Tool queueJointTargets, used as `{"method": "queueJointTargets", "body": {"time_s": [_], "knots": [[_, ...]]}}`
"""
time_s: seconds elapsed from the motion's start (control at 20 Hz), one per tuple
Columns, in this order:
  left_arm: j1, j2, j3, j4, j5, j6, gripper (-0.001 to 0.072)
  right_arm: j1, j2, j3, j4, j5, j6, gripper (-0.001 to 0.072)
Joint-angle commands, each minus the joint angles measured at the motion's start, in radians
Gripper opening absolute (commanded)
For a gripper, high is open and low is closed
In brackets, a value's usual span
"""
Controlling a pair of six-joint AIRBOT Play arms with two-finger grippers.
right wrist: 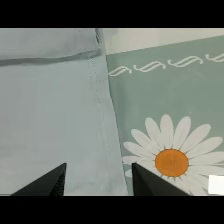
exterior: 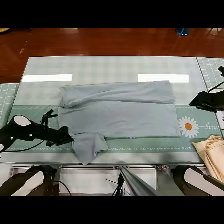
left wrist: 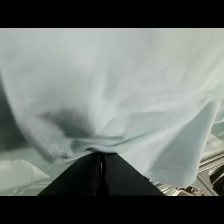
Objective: Fold the shirts.
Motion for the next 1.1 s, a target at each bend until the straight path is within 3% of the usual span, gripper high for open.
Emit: {"method": "queueJointTargets", "body": {"time_s": [0.0,0.2,0.4,0.55,1.05], "knots": [[-0.041,0.000,-0.006,-0.041,0.066,-0.006,0.0030,-0.001,0.000,-0.001,-0.021,0.005,0.000,0.0497],[-0.041,0.032,-0.006,-0.041,0.005,0.042,0.0029,-0.029,0.000,-0.018,-0.166,0.039,0.048,0.0497],[-0.041,0.089,-0.006,-0.041,-0.001,0.042,0.0029,-0.106,0.000,-0.171,-0.108,0.071,0.024,0.0500],[-0.041,0.097,-0.006,-0.041,-0.008,0.042,0.0029,-0.107,0.000,-0.270,-0.021,0.019,-0.026,0.0501],[-0.041,0.097,-0.006,-0.042,-0.007,0.042,0.0029,-0.105,-0.001,-0.469,0.097,-0.154,-0.010,0.0500]]}}
